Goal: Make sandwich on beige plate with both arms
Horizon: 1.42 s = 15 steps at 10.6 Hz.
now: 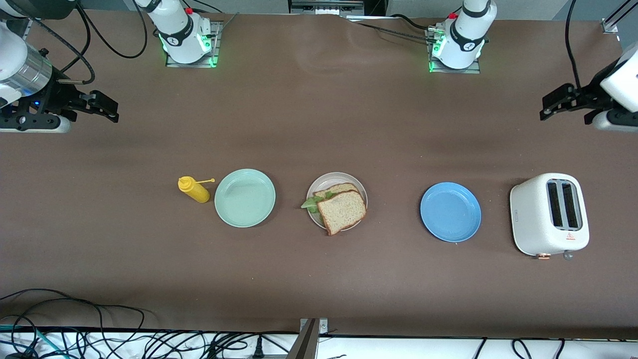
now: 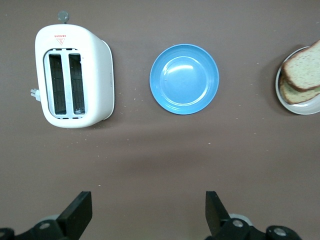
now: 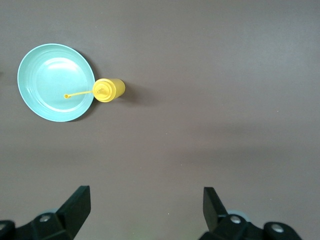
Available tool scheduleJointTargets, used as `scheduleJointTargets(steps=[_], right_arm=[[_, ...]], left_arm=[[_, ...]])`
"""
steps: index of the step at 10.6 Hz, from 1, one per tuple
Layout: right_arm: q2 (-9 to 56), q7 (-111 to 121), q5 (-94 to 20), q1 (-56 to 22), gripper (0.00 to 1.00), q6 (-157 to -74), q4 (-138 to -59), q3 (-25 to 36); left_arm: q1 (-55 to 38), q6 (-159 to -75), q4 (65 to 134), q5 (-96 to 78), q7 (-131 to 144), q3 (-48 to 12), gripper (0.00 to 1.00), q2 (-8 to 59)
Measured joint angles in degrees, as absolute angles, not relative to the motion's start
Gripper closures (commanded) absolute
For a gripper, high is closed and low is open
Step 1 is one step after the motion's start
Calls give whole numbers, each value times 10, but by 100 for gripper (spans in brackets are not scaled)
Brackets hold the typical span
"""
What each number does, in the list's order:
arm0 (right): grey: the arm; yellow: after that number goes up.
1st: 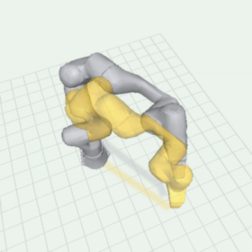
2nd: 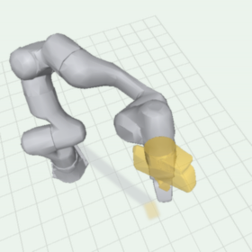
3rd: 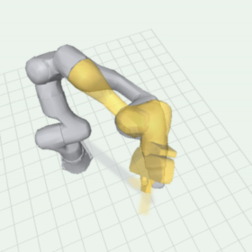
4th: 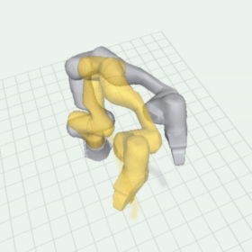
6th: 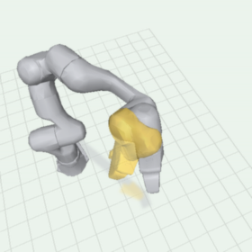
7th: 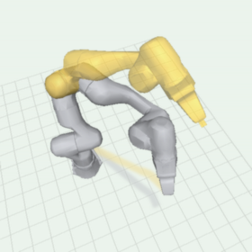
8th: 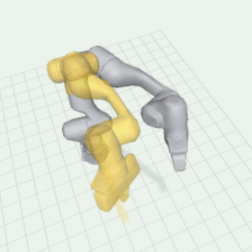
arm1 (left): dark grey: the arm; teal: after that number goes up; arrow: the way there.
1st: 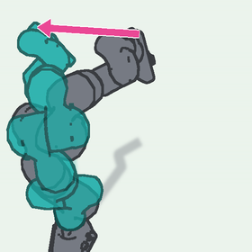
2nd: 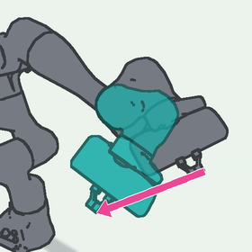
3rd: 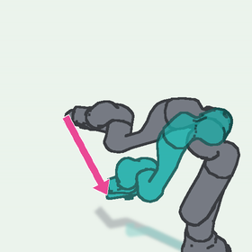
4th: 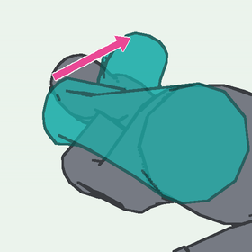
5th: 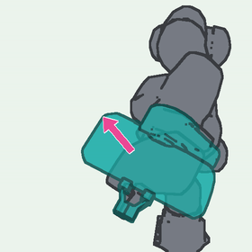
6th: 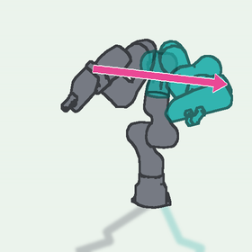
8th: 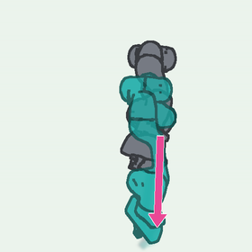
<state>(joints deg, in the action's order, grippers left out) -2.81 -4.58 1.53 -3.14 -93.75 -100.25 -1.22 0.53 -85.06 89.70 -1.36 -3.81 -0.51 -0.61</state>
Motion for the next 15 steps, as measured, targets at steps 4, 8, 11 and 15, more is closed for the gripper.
scheduleJointTargets(steps=[4,8,11,15], right_arm=[[-28,-31,15,-31,0,-937,-997,-12],[-13,-31,16,-28,0,-937,-968,-14],[18,-25,15,9,0,-921,-932,-14],[22,-24,12,8,0,-929,-914,-21]], left_arm=[[5,-836,863,-15,-36,-10,0,-4],[-2,-833,863,-15,-25,-15,0,2],[-2,-833,863,-15,-25,-14,0,4],[1,-833,863,-15,-25,-11,0,13]])
